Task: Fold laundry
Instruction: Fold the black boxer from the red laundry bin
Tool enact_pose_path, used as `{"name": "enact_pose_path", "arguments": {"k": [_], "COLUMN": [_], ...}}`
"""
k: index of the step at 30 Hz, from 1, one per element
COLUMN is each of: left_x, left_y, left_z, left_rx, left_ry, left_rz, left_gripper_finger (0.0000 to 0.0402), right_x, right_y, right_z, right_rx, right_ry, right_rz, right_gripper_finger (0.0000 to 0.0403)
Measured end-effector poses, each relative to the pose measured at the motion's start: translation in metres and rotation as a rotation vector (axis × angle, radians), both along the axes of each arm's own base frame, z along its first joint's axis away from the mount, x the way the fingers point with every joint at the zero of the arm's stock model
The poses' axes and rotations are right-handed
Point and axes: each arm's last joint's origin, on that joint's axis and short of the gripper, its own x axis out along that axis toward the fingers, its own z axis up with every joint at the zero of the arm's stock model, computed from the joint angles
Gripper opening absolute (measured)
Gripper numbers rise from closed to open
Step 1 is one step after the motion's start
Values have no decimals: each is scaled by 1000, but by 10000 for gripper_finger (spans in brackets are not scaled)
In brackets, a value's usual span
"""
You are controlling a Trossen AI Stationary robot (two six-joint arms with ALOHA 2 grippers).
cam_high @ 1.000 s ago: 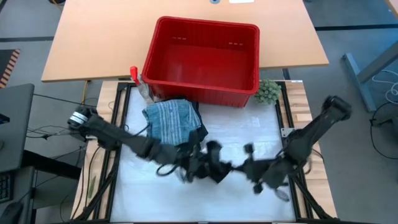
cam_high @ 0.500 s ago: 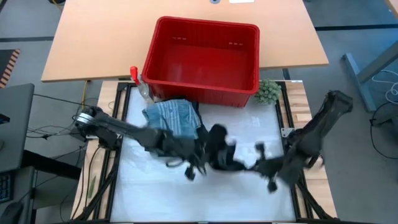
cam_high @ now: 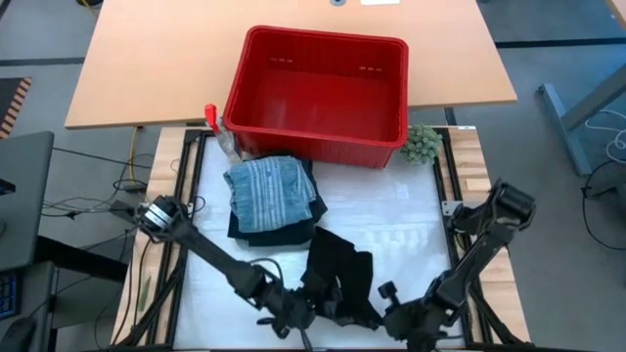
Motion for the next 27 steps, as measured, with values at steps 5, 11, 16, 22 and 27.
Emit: {"name": "enact_pose_path", "arguments": {"k": [5, 11, 16, 22, 27], "left_x": [-16, -35, -27, -7, 9], "left_y": [-17, -41, -51, -19, -10], "left_z": [-11, 9, 55, 43, 50], "left_rx": [-141, -229, -298, -340, -471], "left_ry": [144, 242, 99, 190, 131], "left_rz": [134, 268, 380, 591, 632], "left_gripper_finger": [71, 154, 202, 207, 208], "right_x": [10, 13, 17, 25, 29], "right_y": [13, 15, 12, 6, 2], "right_z": [-13, -13, -13, -14, -14], "right_rx": [-17, -7, 1, -1, -6], "right_ry": [43, 37, 36, 38, 37], "right_rz": [18, 14, -8, -36, -50], "right_gripper_finger": [17, 17, 17, 19, 19]}}
